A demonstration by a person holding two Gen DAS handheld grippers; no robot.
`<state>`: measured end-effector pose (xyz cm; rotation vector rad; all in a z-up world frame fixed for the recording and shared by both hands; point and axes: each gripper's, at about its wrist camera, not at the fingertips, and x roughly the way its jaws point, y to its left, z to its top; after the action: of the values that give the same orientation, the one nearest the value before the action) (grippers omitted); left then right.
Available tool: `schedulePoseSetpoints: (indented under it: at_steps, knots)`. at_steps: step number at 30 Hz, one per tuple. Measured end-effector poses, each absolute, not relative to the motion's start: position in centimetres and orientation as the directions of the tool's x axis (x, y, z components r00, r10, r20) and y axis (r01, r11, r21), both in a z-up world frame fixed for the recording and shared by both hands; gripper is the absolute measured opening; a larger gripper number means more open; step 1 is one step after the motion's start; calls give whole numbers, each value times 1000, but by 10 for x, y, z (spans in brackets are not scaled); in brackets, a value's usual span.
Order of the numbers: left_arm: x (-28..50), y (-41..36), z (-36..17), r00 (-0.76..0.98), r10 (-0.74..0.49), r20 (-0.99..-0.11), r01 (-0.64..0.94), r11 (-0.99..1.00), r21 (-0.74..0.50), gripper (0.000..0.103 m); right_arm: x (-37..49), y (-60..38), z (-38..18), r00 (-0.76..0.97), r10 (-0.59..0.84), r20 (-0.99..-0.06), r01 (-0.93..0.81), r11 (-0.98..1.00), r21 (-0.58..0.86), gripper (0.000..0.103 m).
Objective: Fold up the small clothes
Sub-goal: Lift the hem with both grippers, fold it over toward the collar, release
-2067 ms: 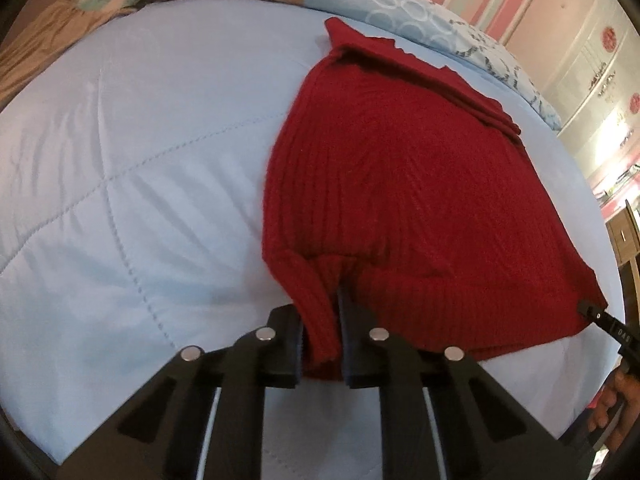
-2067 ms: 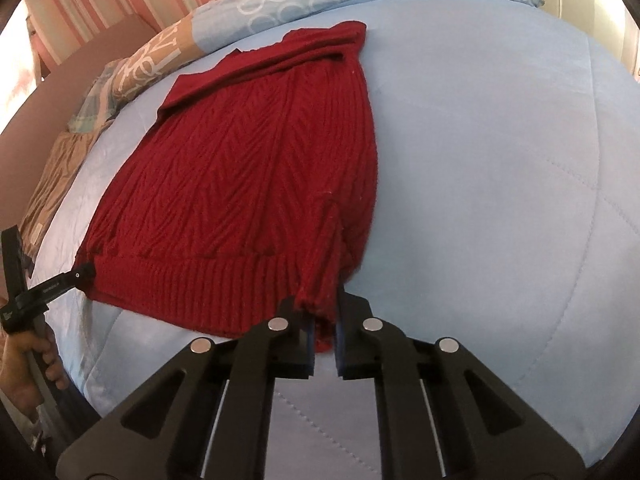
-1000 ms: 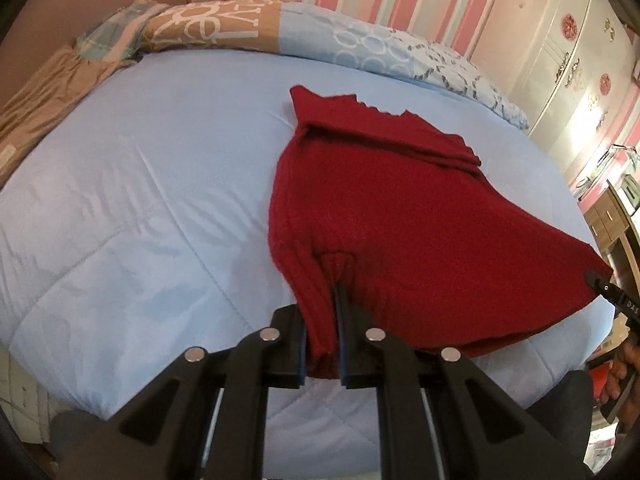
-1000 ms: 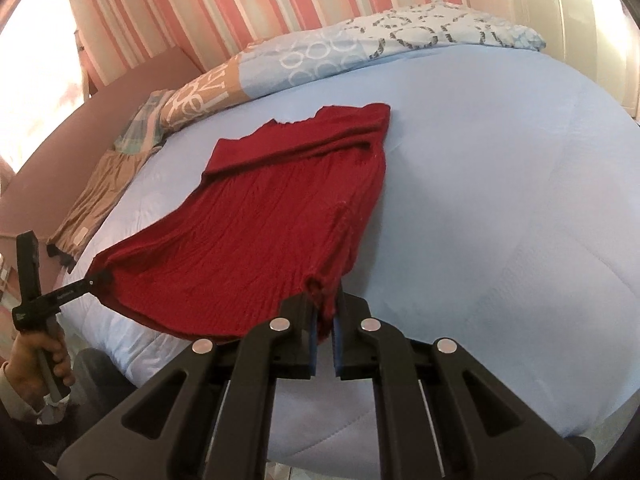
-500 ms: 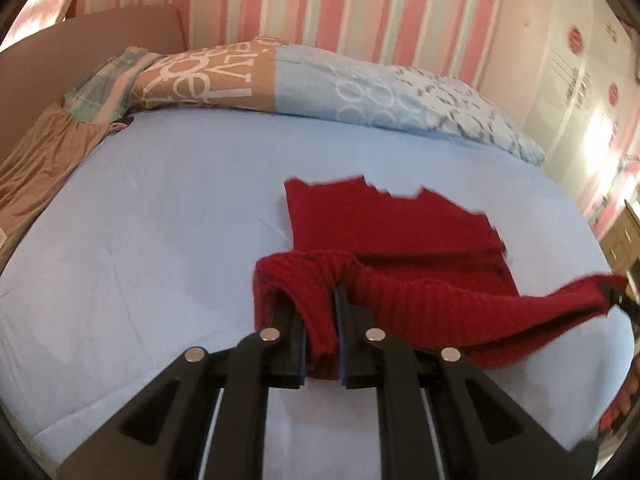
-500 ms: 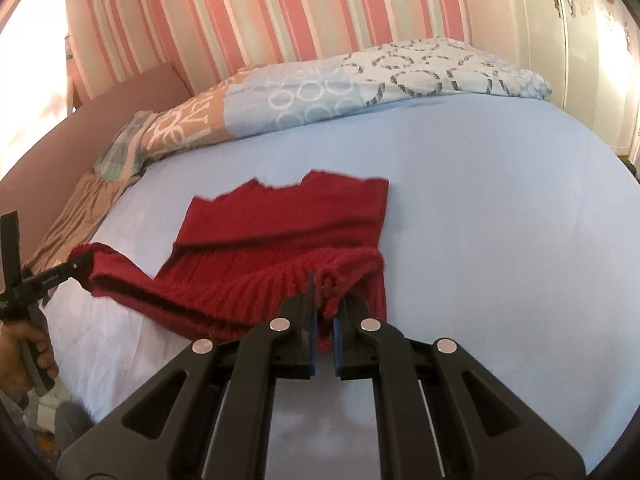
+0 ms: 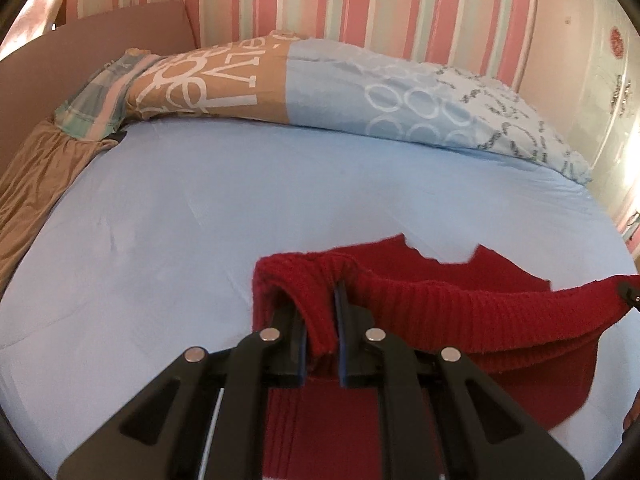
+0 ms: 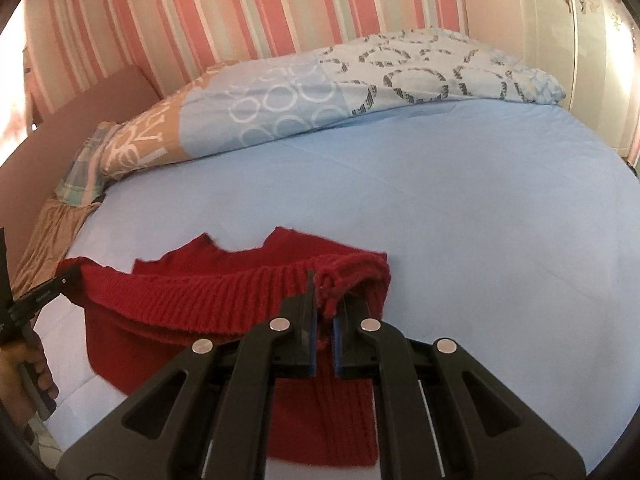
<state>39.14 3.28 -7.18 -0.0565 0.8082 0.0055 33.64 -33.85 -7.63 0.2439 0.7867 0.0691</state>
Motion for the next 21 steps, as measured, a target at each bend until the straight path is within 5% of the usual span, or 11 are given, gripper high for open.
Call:
schedulePoseSetpoints:
  at_steps: [15,20,21]
  knots:
    - [498,21,-136,622,58,-781,-32,998,48,11,454,-336,-146,605,131,-785,42,980,195,6]
    - [518,23,-145,602,72,-795,-73,997,34,20,478,-341,-162,564,139,-814,81,972,222,13]
    - [521,24,-145,603,79,-794,-80,996,39,29,480,-341,-164,565,142,-813,80,971,225,15]
